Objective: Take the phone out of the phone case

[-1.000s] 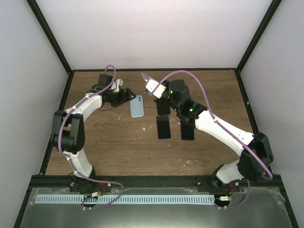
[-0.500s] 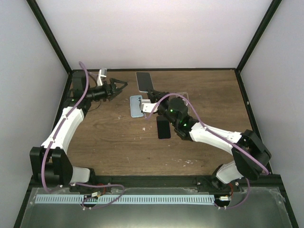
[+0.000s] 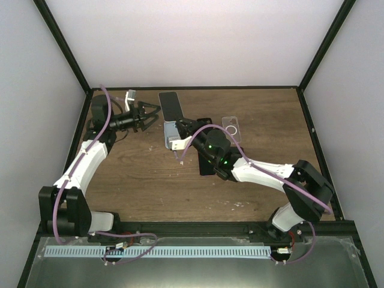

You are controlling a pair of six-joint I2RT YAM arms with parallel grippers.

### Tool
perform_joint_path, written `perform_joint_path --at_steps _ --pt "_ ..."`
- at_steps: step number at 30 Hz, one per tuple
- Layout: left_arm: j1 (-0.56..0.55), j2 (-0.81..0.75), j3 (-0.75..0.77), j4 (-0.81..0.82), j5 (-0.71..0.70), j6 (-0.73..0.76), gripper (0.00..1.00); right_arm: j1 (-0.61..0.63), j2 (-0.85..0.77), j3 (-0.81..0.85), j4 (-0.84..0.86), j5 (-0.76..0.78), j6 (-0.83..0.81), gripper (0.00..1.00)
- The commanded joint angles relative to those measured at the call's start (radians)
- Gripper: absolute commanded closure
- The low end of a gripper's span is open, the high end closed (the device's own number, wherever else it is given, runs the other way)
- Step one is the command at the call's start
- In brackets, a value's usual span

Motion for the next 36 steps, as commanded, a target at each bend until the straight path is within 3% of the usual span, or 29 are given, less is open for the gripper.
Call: perform_joint_path --at_steps 1,21,23,27,29,36 --pt "-0.002 0.004 -0.011 0.043 0.011 -0.033 0.37 0.020 -0.003 0.004 0.134 -0.012 -0.040 0.99" --pt "-0.003 0.037 -0.097 0.090 -0.002 -0.110 0.86 0.067 0.006 -0.043 0.160 -0.024 -0.065 0.99" --pt "-0.003 0.034 -0.115 0.099 0.003 -0.113 0.91 0.068 -0.004 -0.057 0.153 -0.025 -0.063 0.93" --pt "-0.001 0.024 -0.142 0.064 0.016 -0.051 1.00 0.068 -0.055 -0.114 0.081 -0.021 -0.032 0.70" --pt "-0.001 0.014 -0.166 0.035 0.024 -0.004 1.00 0.068 -0.093 -0.142 0.015 -0.021 0.003 0.59" --pt "0.000 -0.016 -0.262 -0.063 0.037 0.181 1.00 0.060 -0.241 -0.222 -0.291 -0.053 0.143 0.35"
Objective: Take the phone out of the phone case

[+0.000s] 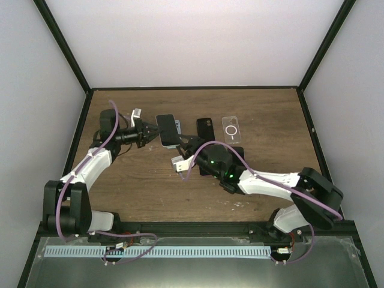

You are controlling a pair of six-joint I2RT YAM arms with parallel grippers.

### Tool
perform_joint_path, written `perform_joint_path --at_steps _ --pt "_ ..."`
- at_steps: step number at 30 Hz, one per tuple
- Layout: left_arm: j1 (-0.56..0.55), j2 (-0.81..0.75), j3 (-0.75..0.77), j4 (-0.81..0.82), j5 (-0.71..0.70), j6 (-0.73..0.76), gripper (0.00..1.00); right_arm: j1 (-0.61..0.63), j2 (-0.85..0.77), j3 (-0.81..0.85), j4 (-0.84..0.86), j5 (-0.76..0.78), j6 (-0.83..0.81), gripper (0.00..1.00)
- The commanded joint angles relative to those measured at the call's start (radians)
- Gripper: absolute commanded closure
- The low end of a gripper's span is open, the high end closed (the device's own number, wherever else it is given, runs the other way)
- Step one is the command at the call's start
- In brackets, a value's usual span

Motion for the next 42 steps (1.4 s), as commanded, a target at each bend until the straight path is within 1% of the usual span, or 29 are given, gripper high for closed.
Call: perform_joint_path --at_steps 1,3,4,5,7,10,15,18,23,28,32,42 --pt "0.008 -0.021 -0.043 -0.101 0.003 0.228 1.00 -0.015 -0.109 -0.013 -0.195 -0.010 0.129 0.32" --pt "0.010 -0.012 -0.051 -0.165 0.005 0.326 1.00 -0.029 -0.142 -0.015 -0.277 -0.023 0.177 0.24" --pt "0.011 -0.007 -0.056 -0.184 0.010 0.357 1.00 -0.038 -0.155 -0.014 -0.308 -0.028 0.201 0.19" --pt "0.012 -0.002 -0.066 -0.190 0.015 0.379 1.00 -0.049 -0.169 -0.012 -0.347 -0.037 0.225 0.16" --pt "0.011 0.006 -0.082 -0.201 0.012 0.421 1.00 -0.075 -0.187 -0.007 -0.402 -0.047 0.276 0.11" --pt "0.011 0.030 -0.126 -0.189 0.006 0.452 1.00 -0.121 -0.195 0.019 -0.473 -0.057 0.352 0.08" --pt "0.008 0.088 -0.156 -0.180 -0.042 0.521 1.00 -0.203 -0.165 0.134 -0.634 -0.102 0.547 0.06" --pt "-0.006 0.145 -0.153 -0.149 -0.050 0.512 1.00 -0.240 -0.166 0.159 -0.681 -0.137 0.618 0.04" --pt "-0.066 0.254 -0.115 -0.115 -0.076 0.500 1.00 -0.255 -0.182 0.156 -0.710 -0.150 0.640 0.02" --pt "-0.095 0.337 -0.105 -0.034 -0.082 0.427 1.00 -0.272 -0.180 0.165 -0.721 -0.139 0.660 0.01" --pt "-0.101 0.374 -0.099 0.021 -0.120 0.369 1.00 -0.280 -0.182 0.179 -0.730 -0.144 0.681 0.00" --pt "-0.139 0.435 -0.073 0.009 -0.184 0.375 1.00 -0.294 -0.162 0.183 -0.720 -0.162 0.685 0.00"
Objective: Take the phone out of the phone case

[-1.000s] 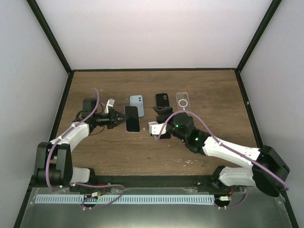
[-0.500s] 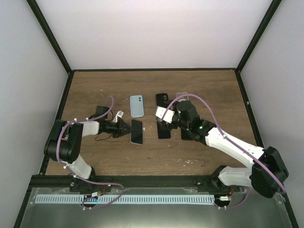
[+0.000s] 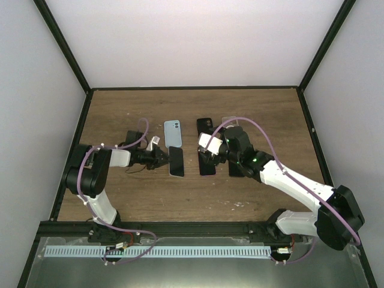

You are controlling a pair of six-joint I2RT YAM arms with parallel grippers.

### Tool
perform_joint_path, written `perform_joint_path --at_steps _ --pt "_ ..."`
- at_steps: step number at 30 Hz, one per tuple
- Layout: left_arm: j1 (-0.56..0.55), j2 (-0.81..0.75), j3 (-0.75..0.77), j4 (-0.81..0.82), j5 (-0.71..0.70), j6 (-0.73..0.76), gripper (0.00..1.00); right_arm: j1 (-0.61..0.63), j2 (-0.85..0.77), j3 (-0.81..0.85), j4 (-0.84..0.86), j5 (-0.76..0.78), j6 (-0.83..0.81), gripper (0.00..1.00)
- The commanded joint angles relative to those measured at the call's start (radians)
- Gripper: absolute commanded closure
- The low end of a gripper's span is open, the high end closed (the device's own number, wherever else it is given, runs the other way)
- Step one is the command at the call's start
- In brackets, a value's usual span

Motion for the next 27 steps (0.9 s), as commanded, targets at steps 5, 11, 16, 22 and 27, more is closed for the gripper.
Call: perform_joint_path --at_steps 5,11,16,22,27 --pt "-0.015 0.026 0.027 -0.070 -0.079 0.023 0.85 -0.021 0.018 0.067 0.003 -0.022 0.018 0.00" --pt "-0.014 -0.001 0.036 -0.137 -0.134 0.052 0.55 -0.026 0.027 0.083 -0.001 -0.022 0.031 0.00" --pt "-0.013 -0.041 0.076 -0.251 -0.197 0.119 0.30 -0.030 0.029 0.116 -0.021 -0.025 0.081 0.00" --pt "0.032 -0.177 0.081 -0.376 -0.220 0.169 0.05 -0.055 0.028 0.189 -0.056 -0.064 0.230 0.00" --pt "0.107 -0.315 0.142 -0.481 -0.237 0.218 0.01 -0.120 0.028 0.248 -0.106 -0.122 0.387 0.00"
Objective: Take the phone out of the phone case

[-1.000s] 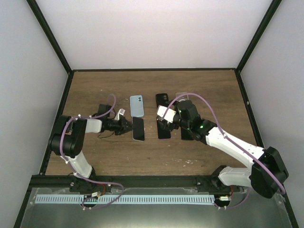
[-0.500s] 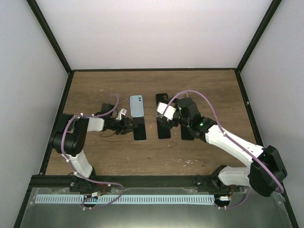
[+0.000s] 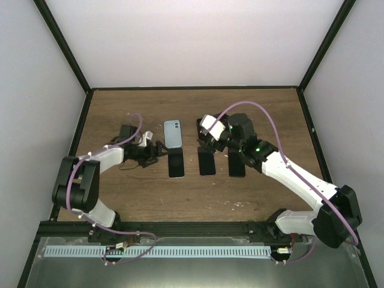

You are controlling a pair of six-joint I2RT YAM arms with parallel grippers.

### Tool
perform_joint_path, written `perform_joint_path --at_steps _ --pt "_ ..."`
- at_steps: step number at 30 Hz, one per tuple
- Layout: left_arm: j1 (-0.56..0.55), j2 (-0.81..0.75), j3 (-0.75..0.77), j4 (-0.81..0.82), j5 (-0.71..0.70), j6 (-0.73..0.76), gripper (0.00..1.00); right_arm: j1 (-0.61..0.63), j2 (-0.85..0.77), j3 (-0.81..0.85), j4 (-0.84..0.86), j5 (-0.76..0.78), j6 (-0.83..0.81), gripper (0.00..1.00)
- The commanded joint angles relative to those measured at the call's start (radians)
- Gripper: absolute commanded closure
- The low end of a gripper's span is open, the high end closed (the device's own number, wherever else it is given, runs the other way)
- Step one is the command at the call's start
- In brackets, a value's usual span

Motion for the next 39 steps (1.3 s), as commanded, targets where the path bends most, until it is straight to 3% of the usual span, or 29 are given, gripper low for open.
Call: perform_joint_path --at_steps 1,7,16,25,29,33,39 --pt "0.071 -0.123 0.077 -0.119 -0.035 0.078 0.00 -0.063 -0.003 0.070 -0.041 -0.041 0.189 0.00" --pt "0.155 -0.266 0.190 -0.225 -0.098 0.217 0.00 -0.187 -0.027 0.080 -0.019 -0.039 0.378 0.00" --pt "0.283 -0.463 0.093 -0.048 -0.370 0.356 0.00 -0.400 -0.101 -0.077 0.024 0.069 0.533 0.00" --pt "0.283 -0.662 -0.320 0.417 -0.617 0.376 0.00 -0.493 -0.308 -0.551 0.437 0.217 0.537 0.00" --pt "0.281 -0.676 -0.485 0.688 -0.609 0.376 0.00 -0.494 -0.385 -0.766 0.710 0.218 0.475 0.00" --pt "0.264 -0.598 -0.606 0.973 -0.609 0.403 0.00 -0.495 -0.372 -0.875 0.868 0.206 0.465 0.00" --pt "0.236 -0.336 -0.645 1.306 -0.677 0.439 0.00 -0.498 -0.185 -0.922 1.168 0.238 0.476 0.00"
